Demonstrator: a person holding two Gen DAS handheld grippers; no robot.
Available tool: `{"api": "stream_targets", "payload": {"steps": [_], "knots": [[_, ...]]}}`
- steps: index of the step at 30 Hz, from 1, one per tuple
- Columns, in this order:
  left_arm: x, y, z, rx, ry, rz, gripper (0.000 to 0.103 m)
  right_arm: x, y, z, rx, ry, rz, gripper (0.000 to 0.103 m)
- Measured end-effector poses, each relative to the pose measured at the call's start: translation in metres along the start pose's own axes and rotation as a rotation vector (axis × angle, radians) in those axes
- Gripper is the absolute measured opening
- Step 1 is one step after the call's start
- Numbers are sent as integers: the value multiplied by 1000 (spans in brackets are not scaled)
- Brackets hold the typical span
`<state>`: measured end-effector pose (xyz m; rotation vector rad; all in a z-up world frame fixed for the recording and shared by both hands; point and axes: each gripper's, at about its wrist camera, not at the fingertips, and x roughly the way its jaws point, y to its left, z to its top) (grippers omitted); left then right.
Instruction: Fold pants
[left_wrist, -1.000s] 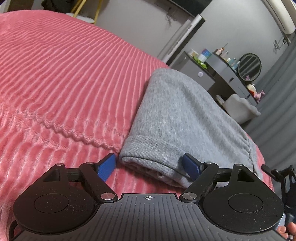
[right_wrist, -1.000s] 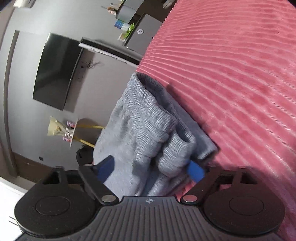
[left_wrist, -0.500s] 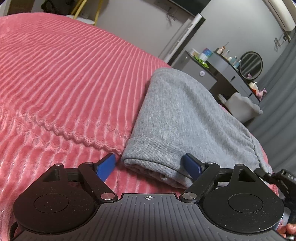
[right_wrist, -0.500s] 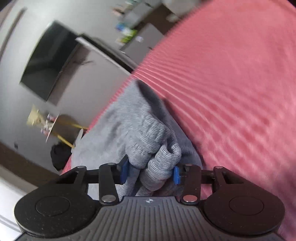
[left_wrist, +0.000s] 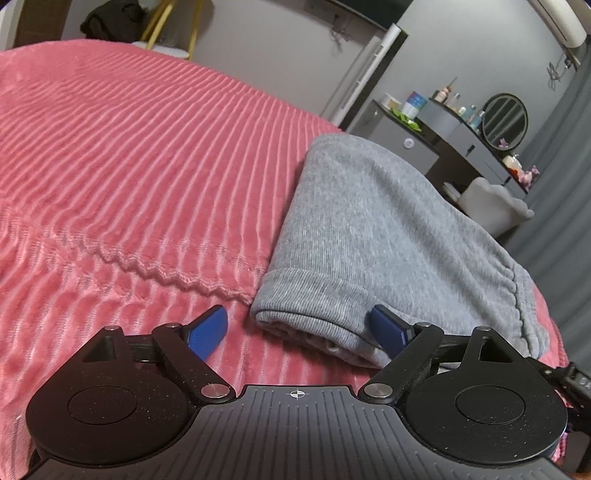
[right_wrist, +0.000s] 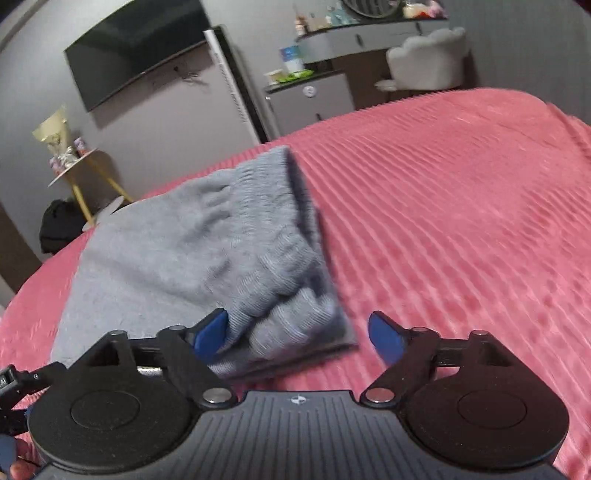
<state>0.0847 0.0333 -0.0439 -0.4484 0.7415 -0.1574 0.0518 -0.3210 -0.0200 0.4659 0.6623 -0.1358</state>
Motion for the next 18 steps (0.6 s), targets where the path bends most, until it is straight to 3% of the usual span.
{"api": "stream_targets", "payload": {"steps": [6, 9, 11, 14, 18], "knots": [[-12, 0, -3, -11, -15, 41, 89, -14, -10, -9, 95, 37, 1, 83], [-27, -8, 3, 38, -60, 47, 89, -22, -9, -9, 90, 13, 17, 83], [-37, -21, 10, 121, -106, 55, 89, -28, -5, -11, 67, -15, 4, 84], [-36, -42, 23, 225, -113, 82, 90, -31, 6, -13, 25, -77, -41, 84], [-22, -65, 42, 301, -145, 89, 91, -43, 31, -10, -138, -252, -90, 84]]}}
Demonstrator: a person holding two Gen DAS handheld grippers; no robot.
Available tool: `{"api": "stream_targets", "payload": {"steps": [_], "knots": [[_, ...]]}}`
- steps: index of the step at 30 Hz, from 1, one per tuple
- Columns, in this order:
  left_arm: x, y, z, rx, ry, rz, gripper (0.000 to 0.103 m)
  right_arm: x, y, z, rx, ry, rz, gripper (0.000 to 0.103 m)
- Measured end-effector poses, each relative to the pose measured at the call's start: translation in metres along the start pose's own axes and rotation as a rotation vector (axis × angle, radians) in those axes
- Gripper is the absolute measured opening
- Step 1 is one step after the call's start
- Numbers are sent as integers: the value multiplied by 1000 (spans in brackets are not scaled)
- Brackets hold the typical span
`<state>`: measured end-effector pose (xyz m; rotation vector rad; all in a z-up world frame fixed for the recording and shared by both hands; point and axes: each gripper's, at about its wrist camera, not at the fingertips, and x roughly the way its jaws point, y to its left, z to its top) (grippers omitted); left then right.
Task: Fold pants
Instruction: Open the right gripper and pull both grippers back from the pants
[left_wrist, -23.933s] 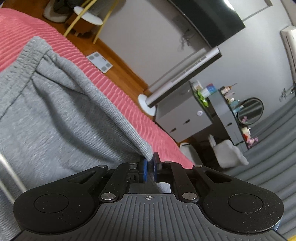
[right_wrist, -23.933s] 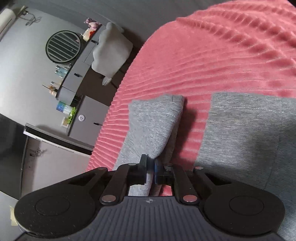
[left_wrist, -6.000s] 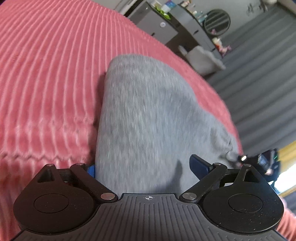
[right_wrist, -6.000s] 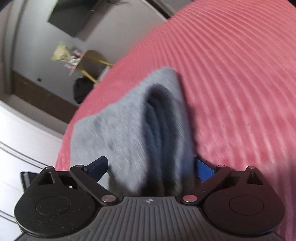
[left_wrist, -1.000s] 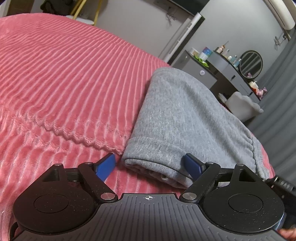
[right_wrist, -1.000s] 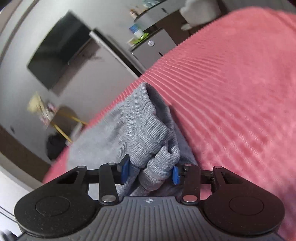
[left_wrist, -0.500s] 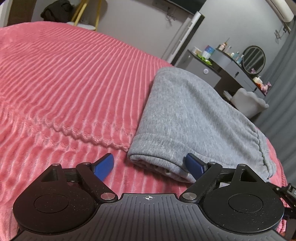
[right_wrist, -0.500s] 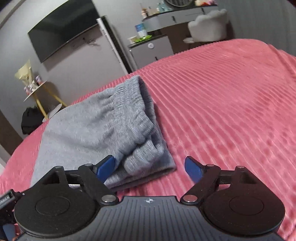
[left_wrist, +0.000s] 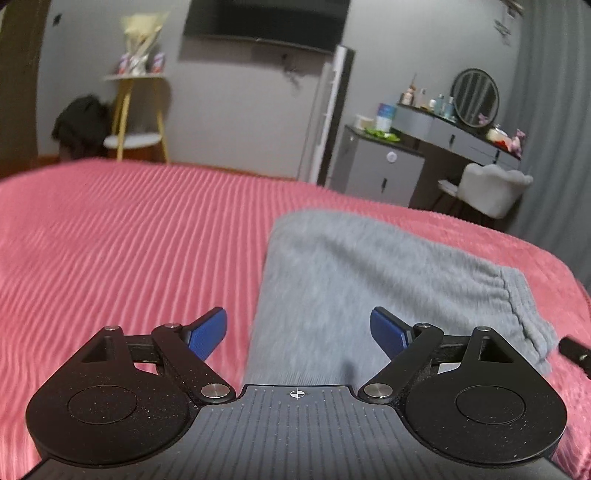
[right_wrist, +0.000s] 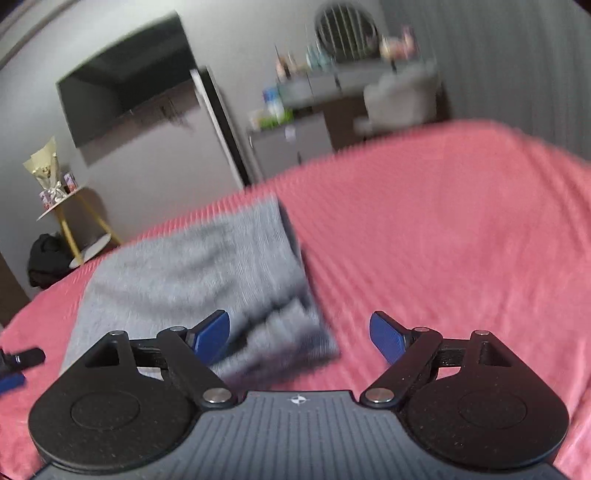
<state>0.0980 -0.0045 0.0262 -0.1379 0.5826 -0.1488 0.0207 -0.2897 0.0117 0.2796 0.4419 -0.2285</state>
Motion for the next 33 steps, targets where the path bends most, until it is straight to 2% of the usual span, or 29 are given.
{"api": "stream_targets", "payload": {"steps": [2, 4, 6, 7, 8, 9, 11, 12, 13, 14, 16, 17, 19, 21, 23, 26, 29, 31, 33], "knots": [[14, -10, 11, 5, -1, -14, 91, -4, 19, 5, -134, -109, 33, 84], [33, -19, 23, 18, 2, -24, 91, 10, 38, 13, -241, -145, 104, 84], [56, -31, 32, 56, 0, -18, 92, 34, 54, 21, -313, -100, 138, 81], [71, -36, 36, 77, 10, -4, 92, 51, 63, 25, -356, -59, 153, 68], [86, -39, 37, 92, 29, 34, 92, 66, 69, 27, -397, -32, 152, 60], [100, -40, 37, 107, 49, 87, 91, 85, 75, 29, -450, 8, 151, 60], [125, -39, 33, 157, 99, 195, 94, 110, 79, 28, -532, 31, 103, 58], [134, -35, 31, 179, 115, 209, 100, 122, 78, 26, -578, 37, 70, 58], [137, -27, 28, 180, 112, 182, 101, 133, 72, 25, -611, 50, 27, 59], [136, -22, 27, 171, 109, 154, 101, 138, 67, 27, -609, 55, 22, 69], [129, -8, 27, 141, 115, 116, 101, 140, 47, 36, -521, 85, 45, 79], [123, -1, 26, 123, 118, 106, 101, 137, 40, 40, -476, 99, 62, 80], [109, 14, 21, 70, 140, 91, 101, 123, 29, 45, -402, 99, 17, 80], [93, 26, 12, 1, 159, 80, 101, 110, 17, 44, -331, 114, 11, 81], [75, 34, 1, -48, 185, 76, 101, 90, 5, 39, -221, 160, 29, 92], [51, 26, -12, 18, 230, 53, 100, 62, 0, 22, -145, 233, 108, 94], [16, 15, -25, 105, 226, 36, 100, 37, 0, 4, -132, 295, 144, 99], [-11, 12, -33, 100, 250, 33, 100, 25, 4, -2, -134, 360, 141, 99], [-35, 11, -42, 66, 250, 24, 100, 5, 5, -4, -112, 362, 120, 99]]}}
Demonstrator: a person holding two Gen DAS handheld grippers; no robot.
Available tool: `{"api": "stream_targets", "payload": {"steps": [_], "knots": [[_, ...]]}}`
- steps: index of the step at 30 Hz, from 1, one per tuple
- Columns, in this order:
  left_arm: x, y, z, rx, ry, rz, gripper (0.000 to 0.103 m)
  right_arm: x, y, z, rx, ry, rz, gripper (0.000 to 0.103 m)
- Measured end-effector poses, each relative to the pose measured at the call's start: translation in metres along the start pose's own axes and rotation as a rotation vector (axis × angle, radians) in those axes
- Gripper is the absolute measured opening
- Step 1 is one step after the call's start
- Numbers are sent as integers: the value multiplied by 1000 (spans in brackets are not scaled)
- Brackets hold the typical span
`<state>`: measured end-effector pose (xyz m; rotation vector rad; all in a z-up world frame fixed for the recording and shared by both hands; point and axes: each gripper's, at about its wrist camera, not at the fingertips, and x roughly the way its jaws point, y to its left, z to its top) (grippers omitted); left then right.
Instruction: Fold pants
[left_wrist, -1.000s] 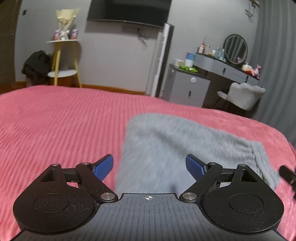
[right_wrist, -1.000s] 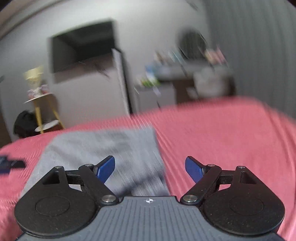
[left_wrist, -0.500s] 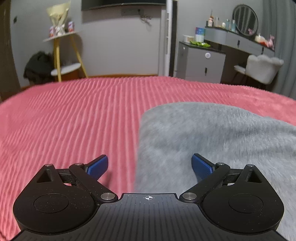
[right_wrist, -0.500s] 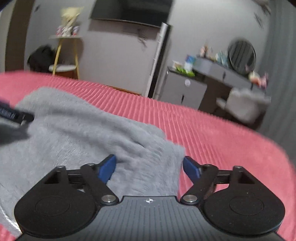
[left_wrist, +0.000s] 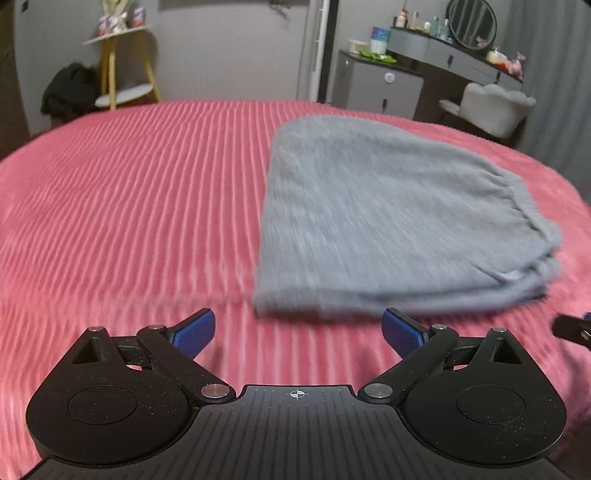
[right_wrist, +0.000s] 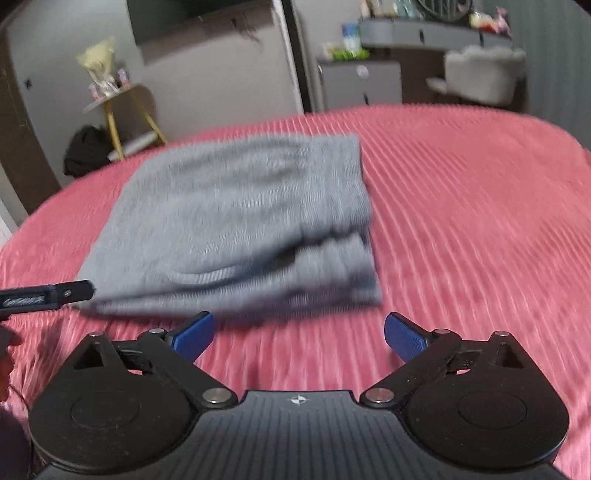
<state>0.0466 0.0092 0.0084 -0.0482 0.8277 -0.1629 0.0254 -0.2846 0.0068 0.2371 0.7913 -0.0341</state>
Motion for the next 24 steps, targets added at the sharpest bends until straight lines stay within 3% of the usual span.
{"api": "stream_targets", "payload": {"steps": [5, 8, 11, 16, 21, 24], "knots": [[-35, -8, -34, -19, -30, 4, 100, -29, 24, -19, -68, -96, -101, 99], [-46, -18, -42, 18, -19, 47, 101, -45, 39, -30, -132, -117, -71, 99], [-61, -23, -39, 34, -41, 44, 101, -60, 41, -40, -157, -107, -6, 99], [-91, -13, -47, -50, -121, -11, 101, -81, 45, -57, -135, -128, -98, 99], [-105, -1, -49, -121, -170, -98, 101, -103, 49, -63, -139, -137, -64, 99], [-107, -5, -47, -113, -192, -60, 101, -111, 57, -53, -153, -145, -50, 99]]}}
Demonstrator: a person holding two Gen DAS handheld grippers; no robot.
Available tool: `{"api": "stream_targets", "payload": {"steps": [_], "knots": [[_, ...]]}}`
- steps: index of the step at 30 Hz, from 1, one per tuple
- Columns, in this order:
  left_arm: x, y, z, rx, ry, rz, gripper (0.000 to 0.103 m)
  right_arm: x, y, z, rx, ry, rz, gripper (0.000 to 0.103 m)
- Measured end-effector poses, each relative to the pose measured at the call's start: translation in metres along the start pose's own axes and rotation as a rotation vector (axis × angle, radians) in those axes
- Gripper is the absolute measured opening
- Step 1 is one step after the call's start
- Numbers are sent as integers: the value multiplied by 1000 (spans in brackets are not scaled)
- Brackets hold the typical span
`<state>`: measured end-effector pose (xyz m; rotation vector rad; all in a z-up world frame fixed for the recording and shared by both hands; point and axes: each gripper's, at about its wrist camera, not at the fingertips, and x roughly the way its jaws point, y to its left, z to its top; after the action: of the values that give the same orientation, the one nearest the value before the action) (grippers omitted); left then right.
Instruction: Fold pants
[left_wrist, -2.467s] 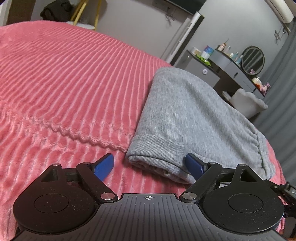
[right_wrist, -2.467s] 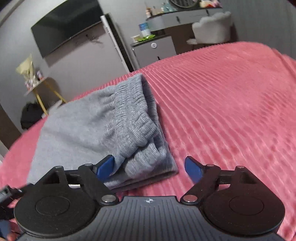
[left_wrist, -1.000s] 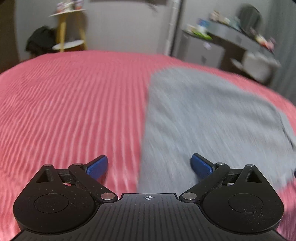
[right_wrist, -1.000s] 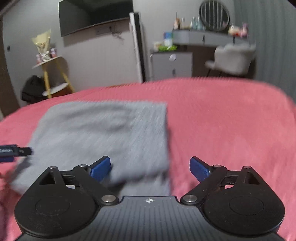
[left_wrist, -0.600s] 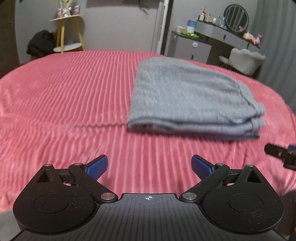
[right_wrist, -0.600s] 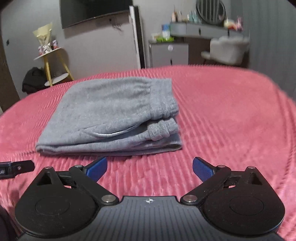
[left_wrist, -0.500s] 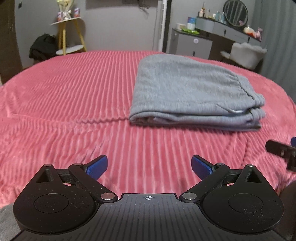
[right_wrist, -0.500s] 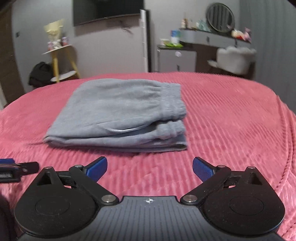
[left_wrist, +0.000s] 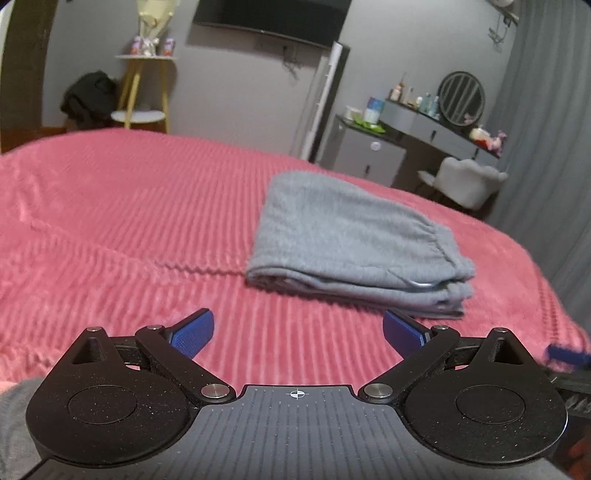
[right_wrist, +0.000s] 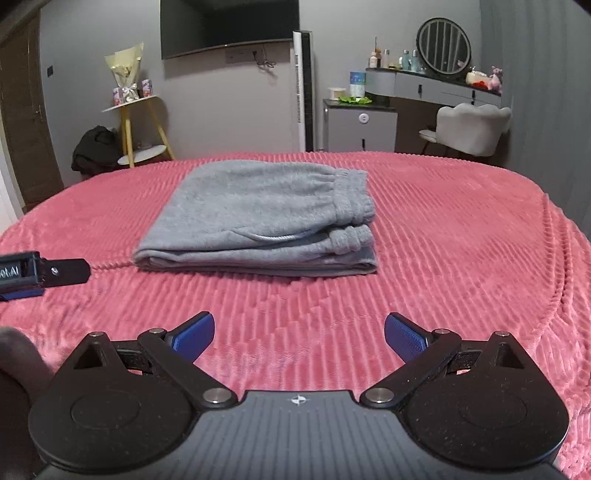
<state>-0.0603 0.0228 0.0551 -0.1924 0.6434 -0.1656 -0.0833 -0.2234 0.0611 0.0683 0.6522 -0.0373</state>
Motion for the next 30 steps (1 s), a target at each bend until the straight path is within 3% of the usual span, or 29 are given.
{"api": "stream_targets", "payload": {"steps": [3, 7, 10, 16, 22, 25, 30], "knots": [[10, -14, 1, 80, 7, 81, 102, -6, 9, 19, -44, -50, -8, 99], [32, -31, 2, 183, 50, 117, 102, 6, 8, 28, -121, -112, -10, 99], [55, -42, 5, 270, 101, 121, 102, 34, -4, 22, -100, -52, -6, 99], [95, -37, 14, 211, 166, 93, 102, 75, -15, 23, -8, 61, 10, 99], [120, -32, 17, 170, 168, 83, 102, 98, -1, 18, -46, 71, 9, 99], [129, -27, 11, 204, 183, 118, 102, 104, 6, 17, -60, 51, -22, 99], [130, -19, 0, 274, 171, 199, 102, 111, 3, 17, -46, 55, 16, 99]]}}
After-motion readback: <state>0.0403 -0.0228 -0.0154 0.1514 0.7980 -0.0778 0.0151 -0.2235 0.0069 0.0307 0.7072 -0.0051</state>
